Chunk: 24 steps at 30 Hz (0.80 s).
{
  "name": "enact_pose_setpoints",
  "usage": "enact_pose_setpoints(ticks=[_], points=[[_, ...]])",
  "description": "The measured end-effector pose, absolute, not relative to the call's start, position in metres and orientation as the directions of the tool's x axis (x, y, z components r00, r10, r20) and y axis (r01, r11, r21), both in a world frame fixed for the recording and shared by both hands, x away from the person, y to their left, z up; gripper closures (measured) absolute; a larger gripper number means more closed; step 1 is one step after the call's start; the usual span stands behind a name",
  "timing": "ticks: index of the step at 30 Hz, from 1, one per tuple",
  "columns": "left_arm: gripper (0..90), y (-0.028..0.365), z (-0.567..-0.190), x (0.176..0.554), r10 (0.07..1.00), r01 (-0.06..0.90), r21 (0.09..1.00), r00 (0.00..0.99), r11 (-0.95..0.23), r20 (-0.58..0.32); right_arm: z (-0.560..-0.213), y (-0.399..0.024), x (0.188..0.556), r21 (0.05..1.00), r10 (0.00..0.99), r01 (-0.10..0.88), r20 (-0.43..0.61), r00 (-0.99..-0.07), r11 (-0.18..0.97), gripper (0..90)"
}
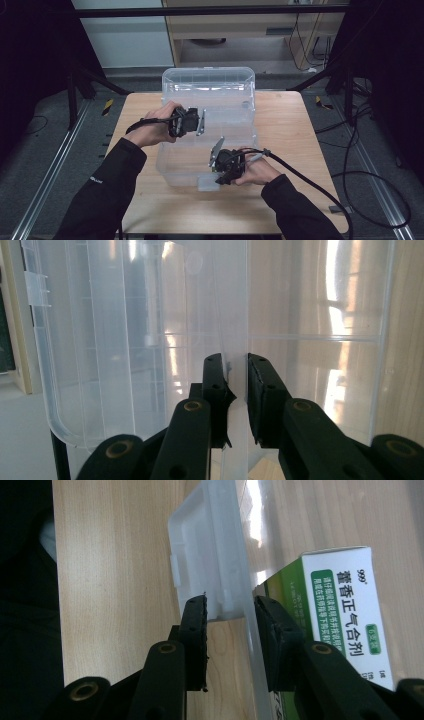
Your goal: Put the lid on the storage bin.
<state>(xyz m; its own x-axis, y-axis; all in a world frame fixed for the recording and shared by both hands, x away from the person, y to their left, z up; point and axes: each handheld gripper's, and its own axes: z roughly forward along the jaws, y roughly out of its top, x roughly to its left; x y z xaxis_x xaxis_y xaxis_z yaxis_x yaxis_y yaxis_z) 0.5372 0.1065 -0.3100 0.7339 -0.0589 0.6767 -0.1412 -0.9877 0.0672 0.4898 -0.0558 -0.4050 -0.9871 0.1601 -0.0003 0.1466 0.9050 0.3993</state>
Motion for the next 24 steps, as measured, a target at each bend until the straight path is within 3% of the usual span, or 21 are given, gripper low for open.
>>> enact_pose_setpoints(ticks=[12,24], points=[[78.9,0.106,-0.313,0.529,-0.081,-0.175,0.072,0.733,-0.982,0.675,-0.405,-0.056,0.489,0.402,0.161,0.148,0.001,-0.987,0.904,67.2],[79.0,0.109,-0.315,0.514,-0.060,-0.150,0.072,0.723,-0.986,0.689,-0.406,-0.057,0.489,0.409,0.155,0.137,-0.011,-0.988,0.902,67.2]])
